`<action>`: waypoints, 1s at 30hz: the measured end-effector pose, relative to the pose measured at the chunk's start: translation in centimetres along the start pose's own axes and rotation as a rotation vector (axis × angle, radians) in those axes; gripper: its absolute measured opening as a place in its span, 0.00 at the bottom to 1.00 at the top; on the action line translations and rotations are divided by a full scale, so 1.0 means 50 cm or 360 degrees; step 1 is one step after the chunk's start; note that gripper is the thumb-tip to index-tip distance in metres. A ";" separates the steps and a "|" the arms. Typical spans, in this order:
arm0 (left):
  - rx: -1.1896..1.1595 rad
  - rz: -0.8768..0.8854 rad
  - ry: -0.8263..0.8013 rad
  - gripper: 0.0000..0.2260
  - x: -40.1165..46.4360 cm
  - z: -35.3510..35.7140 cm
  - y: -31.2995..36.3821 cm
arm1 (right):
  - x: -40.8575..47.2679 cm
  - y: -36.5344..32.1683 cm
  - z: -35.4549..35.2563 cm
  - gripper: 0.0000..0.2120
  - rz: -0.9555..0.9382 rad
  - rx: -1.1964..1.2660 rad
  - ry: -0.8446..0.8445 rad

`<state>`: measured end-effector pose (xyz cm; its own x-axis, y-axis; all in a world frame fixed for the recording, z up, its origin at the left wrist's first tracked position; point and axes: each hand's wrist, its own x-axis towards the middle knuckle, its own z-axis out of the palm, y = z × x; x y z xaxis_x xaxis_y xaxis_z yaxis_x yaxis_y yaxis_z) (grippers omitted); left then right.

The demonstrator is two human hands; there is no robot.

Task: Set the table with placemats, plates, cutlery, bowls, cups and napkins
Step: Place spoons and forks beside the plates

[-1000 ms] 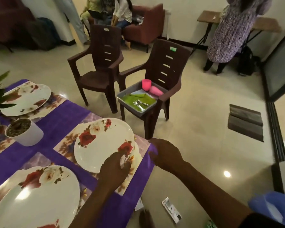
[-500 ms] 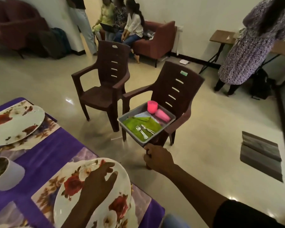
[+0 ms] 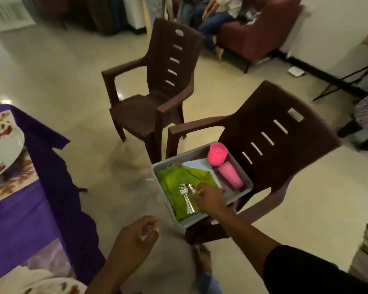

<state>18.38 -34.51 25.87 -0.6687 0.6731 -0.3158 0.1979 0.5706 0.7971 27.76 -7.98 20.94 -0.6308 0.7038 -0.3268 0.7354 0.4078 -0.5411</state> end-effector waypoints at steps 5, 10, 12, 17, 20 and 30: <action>-0.0111 -0.0353 -0.0076 0.13 0.148 0.124 0.037 | 0.194 0.105 -0.019 0.16 0.0112 -0.0133 -0.0334; -0.0092 -0.0537 -0.0019 0.08 0.278 0.207 0.054 | 0.309 0.173 0.004 0.16 0.0177 -0.0199 -0.0500; -0.0068 -0.0560 0.0038 0.07 0.334 0.231 0.043 | 0.342 0.179 0.034 0.15 0.0178 -0.0247 -0.0564; 0.0058 -0.0627 0.0031 0.07 0.469 0.315 -0.015 | 0.418 0.193 0.130 0.17 0.0166 -0.0335 -0.0657; 0.0099 -0.0641 -0.0016 0.06 0.535 0.377 -0.063 | 0.460 0.214 0.180 0.17 0.0130 -0.0383 -0.0675; 0.0167 -0.0757 -0.0069 0.07 0.611 0.506 -0.175 | 0.507 0.299 0.283 0.17 0.0096 -0.0642 -0.0737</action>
<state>14.34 -7.03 -3.75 -0.6724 0.3438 -0.6555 -0.0499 0.8625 0.5036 19.25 7.74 -6.41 -0.5607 0.4436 -0.6992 0.7517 0.6268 -0.2052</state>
